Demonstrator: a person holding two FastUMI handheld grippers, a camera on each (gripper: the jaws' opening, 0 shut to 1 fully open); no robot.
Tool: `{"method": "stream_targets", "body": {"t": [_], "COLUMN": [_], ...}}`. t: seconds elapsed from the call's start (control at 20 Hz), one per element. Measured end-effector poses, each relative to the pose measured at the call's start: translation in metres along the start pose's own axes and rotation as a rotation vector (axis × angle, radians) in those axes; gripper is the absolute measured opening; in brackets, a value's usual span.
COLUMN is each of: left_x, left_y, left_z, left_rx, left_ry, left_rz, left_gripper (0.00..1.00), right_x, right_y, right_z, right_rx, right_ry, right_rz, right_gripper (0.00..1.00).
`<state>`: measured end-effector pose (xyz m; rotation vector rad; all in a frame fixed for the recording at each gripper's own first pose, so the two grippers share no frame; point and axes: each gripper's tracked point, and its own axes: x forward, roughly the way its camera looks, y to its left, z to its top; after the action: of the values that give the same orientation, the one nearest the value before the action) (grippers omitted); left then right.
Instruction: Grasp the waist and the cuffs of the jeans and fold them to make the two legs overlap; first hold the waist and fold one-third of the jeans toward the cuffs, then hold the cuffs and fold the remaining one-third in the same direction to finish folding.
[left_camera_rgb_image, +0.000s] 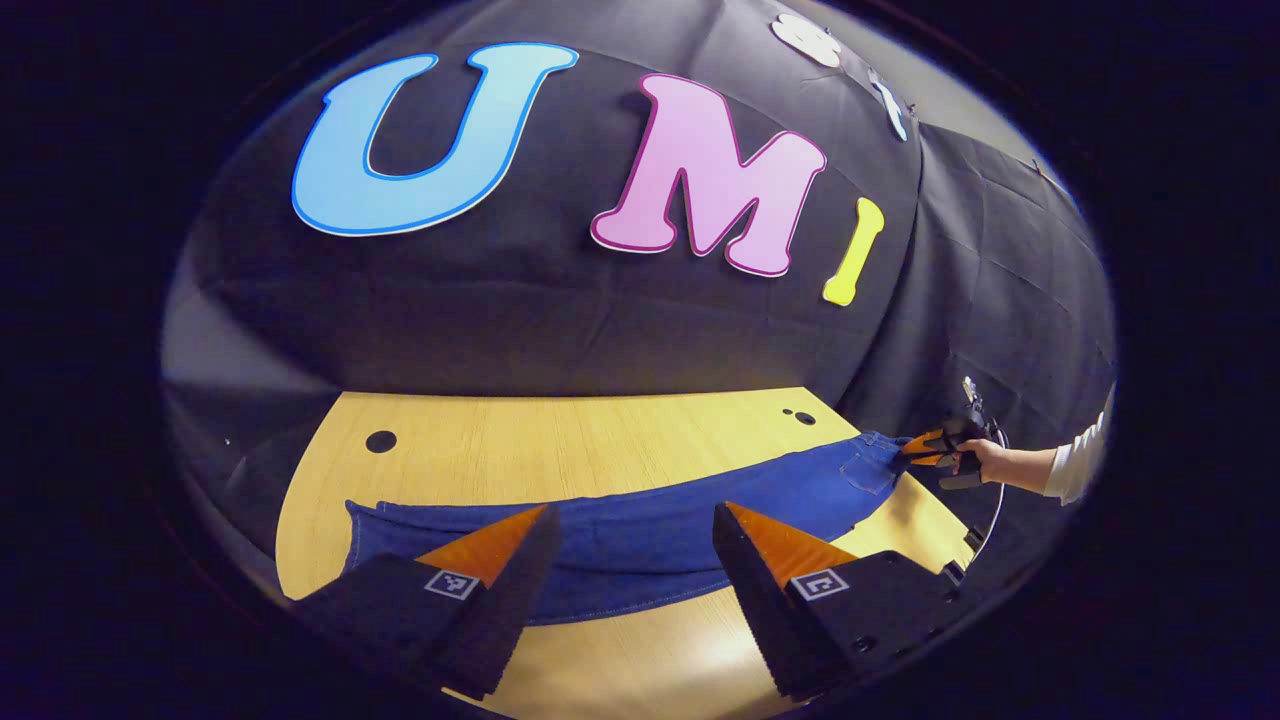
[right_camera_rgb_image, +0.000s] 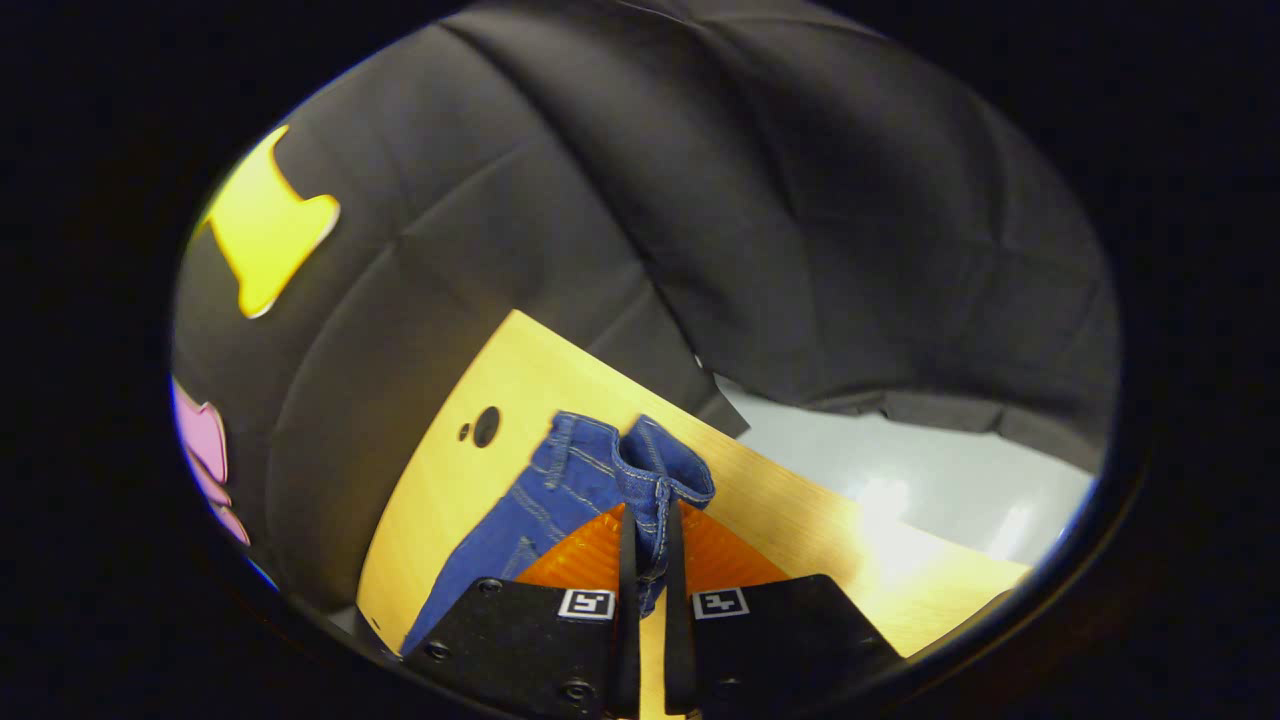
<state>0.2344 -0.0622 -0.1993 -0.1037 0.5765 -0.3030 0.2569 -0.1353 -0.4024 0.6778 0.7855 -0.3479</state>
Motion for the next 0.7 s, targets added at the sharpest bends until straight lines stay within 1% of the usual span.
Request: {"method": "stream_targets", "body": {"t": [0.1, 0.2, 0.25, 0.3, 0.35, 0.45, 0.55, 0.6, 0.7], "left_x": [-0.007, -0.017, -0.024, -0.029, -0.035, -0.046, -0.059, -0.064, -0.077], "left_y": [0.007, 0.019, 0.027, 0.034, 0.042, 0.059, 0.074, 0.083, 0.103], "left_z": [0.002, 0.002, 0.001, 0.001, 0.000, -0.002, -0.002, -0.003, -0.015], "left_rx": [-0.008, -0.005, -0.010, -0.023, -0.050, -0.160, -0.292, -0.331, -0.352], "left_ry": [-0.009, -0.018, -0.026, -0.032, -0.041, -0.070, -0.102, -0.105, -0.099], "left_rz": [-0.018, -0.028, -0.030, -0.032, -0.030, -0.030, -0.037, -0.033, -0.010], "left_gripper": [0.96, 0.97, 0.97, 0.97, 0.97, 0.97, 0.96, 0.97, 0.96], "right_x": [-0.026, -0.067, -0.086, -0.095, -0.113, -0.142, -0.155, -0.149, -0.141], "right_y": [0.045, 0.092, 0.119, 0.144, 0.173, 0.228, 0.272, 0.289, 0.315], "right_z": [0.017, 0.028, 0.032, 0.030, 0.029, -0.001, -0.047, -0.077, -0.149], "right_rx": [-0.076, -0.194, -0.258, -0.324, -0.376, -0.461, -0.542, -0.590, -0.669], "right_ry": [-0.054, -0.092, -0.109, -0.121, -0.140, -0.120, -0.089, -0.063, 0.005], "right_rz": [0.070, 0.144, 0.188, 0.228, 0.264, 0.351, 0.418, 0.432, 0.469], "right_gripper": [0.13, 0.13, 0.13, 0.13, 0.13, 0.12, 0.13, 0.13, 0.13]}}
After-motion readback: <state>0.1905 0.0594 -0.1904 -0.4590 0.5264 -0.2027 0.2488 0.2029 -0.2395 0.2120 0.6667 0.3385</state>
